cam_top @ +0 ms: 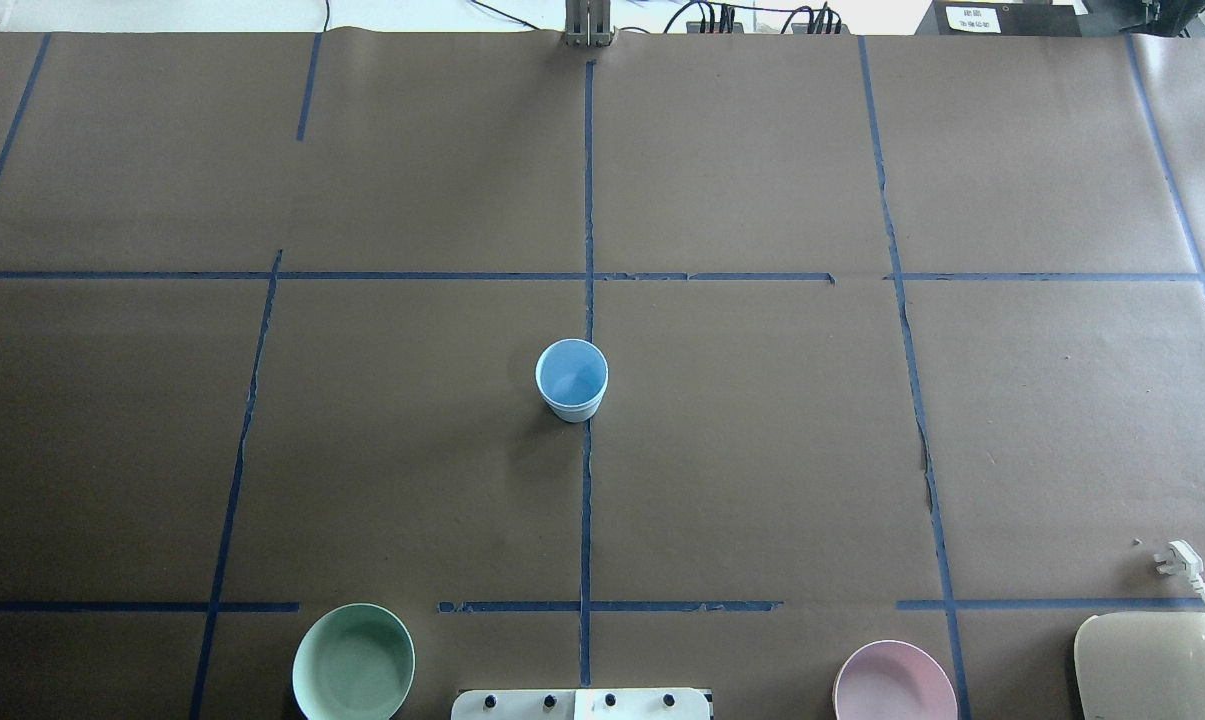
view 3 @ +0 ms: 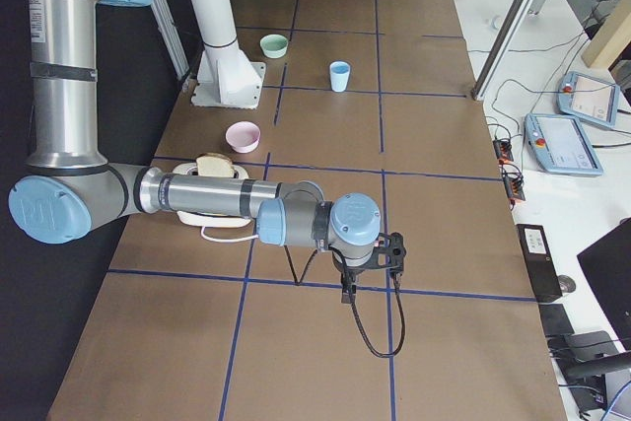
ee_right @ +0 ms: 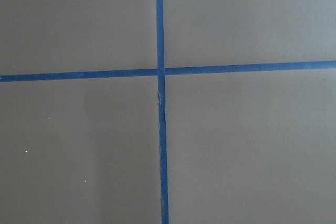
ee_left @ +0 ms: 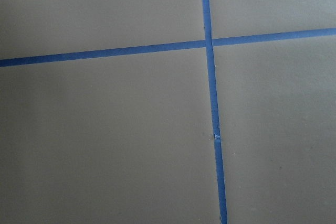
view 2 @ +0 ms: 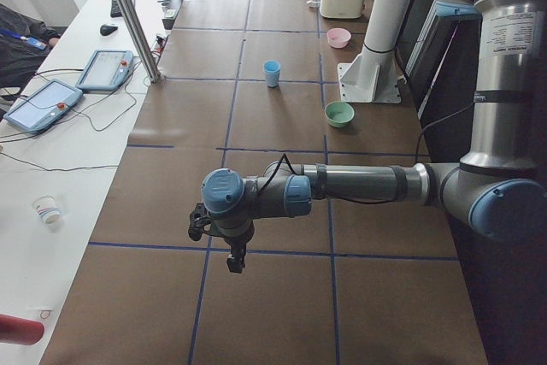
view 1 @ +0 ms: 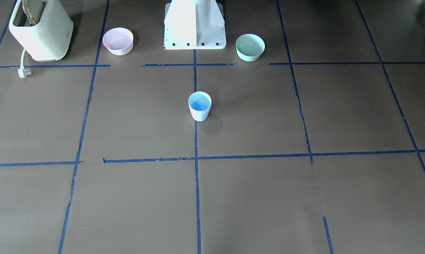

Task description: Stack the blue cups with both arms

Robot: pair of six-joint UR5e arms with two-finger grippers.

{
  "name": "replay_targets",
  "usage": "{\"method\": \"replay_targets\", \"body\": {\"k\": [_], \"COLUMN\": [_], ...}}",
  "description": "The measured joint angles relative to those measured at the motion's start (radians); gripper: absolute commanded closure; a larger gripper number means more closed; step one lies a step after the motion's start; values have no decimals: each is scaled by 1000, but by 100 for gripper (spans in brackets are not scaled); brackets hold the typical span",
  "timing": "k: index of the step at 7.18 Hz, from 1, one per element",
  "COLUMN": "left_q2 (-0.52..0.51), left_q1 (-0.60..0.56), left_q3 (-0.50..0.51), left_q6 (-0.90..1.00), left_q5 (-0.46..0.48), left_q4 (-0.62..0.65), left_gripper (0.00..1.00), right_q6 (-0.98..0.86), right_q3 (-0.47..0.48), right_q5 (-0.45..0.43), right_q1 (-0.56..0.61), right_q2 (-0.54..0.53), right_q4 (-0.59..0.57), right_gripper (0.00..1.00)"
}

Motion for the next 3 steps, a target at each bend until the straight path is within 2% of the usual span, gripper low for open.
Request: {"method": "replay_targets", "body": {"k": [3], "left_q2": [2], "left_q1": [0], "left_q3": [4], "left_q6": [0], "left_q5": [-1], "left_q4": [-14], "left_gripper": [0], "right_q6": [1], "right_q3": [-1], "right_q5": [0], "right_q1": [0], "right_q2": [0], "right_q4": [0], "right_gripper": [1]}}
